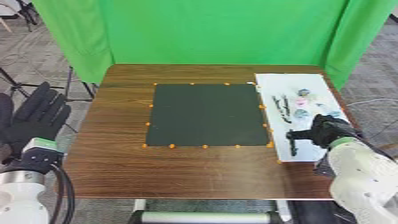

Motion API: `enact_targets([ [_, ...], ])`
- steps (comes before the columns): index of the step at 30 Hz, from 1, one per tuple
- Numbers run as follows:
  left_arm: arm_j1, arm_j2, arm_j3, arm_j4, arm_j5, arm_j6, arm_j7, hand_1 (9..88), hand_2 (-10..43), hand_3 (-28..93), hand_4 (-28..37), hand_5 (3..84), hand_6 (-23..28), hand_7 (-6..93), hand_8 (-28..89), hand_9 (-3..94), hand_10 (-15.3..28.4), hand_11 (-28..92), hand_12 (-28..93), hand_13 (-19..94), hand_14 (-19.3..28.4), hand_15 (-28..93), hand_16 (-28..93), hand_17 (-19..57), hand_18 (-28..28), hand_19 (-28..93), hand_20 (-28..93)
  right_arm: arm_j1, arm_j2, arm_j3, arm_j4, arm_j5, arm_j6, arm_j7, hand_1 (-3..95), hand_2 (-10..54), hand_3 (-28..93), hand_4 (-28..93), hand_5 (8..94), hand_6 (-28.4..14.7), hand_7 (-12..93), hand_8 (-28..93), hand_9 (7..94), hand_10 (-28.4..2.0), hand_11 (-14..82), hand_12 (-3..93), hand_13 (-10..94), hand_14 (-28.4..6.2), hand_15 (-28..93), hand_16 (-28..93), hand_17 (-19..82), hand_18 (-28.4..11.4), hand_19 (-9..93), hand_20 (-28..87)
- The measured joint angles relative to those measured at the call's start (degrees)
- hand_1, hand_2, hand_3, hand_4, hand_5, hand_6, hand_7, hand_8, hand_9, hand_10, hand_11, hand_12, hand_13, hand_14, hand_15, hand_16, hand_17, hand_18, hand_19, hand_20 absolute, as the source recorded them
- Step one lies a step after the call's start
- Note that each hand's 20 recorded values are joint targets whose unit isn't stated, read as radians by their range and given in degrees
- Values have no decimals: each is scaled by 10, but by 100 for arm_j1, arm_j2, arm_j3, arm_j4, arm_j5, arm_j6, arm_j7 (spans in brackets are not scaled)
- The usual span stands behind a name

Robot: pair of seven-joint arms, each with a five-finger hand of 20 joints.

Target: Arrange flowers

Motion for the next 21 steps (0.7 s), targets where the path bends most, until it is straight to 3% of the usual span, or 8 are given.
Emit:
enact_targets([
  [8, 29, -16, 6, -17, 0, 2, -15, 219, 151, 684, -283, 383, 64, 127, -86, 279, 125, 182, 72, 157, 98, 267, -110, -53, 80, 250, 67, 583, 10, -629, 387, 90, -1027, 222, 236, -84, 649, -249, 718, -48, 435, -78, 746, -162, 497, 388, 660, -183, 690, 357, 378, -261, 917, 410],
  [16, 51, -21, 7, -27, 0, 4, -26, 220, 149, 689, -283, 384, 64, 131, -85, 280, 125, 185, 75, 157, 97, 269, -108, -53, 80, 252, 67, 899, -59, -854, 677, 167, -1092, 244, 330, -95, 705, -251, 723, -41, 450, -93, 757, -156, 497, 381, 673, -173, 687, 351, 386, -257, 926, 396],
  [17, 51, -21, 10, -27, 0, 6, -29, 220, 149, 689, -283, 384, 64, 131, -86, 280, 125, 186, 75, 158, 97, 269, -108, -53, 80, 252, 67, 941, -59, -890, 711, 165, -1088, 244, 344, -94, 710, -254, 727, -38, 442, -50, 758, -155, 496, 380, 677, -170, 684, 351, 388, -255, 926, 394],
  [19, 51, -21, 39, -27, 2, 16, -42, 222, 147, 692, -283, 386, 65, 134, -86, 280, 125, 187, 76, 158, 97, 270, -108, -54, 80, 255, 68, 1072, -53, -1009, 809, 173, -1093, 286, 446, -95, 684, -259, 745, -26, 404, 179, 781, -147, 478, 370, 702, -156, 661, 344, 399, -250, 926, 383],
  [21, 40, -21, 105, -27, -1, 15, -84, 225, 146, 691, -283, 387, 66, 135, -86, 280, 126, 186, 76, 158, 97, 270, -108, -55, 81, 257, 69, 1242, -50, -1139, 885, 248, -1159, 379, 480, -95, 681, -255, 755, -19, 405, 216, 792, -142, 473, 367, 713, -150, 652, 342, 405, -249, 927, 381],
])
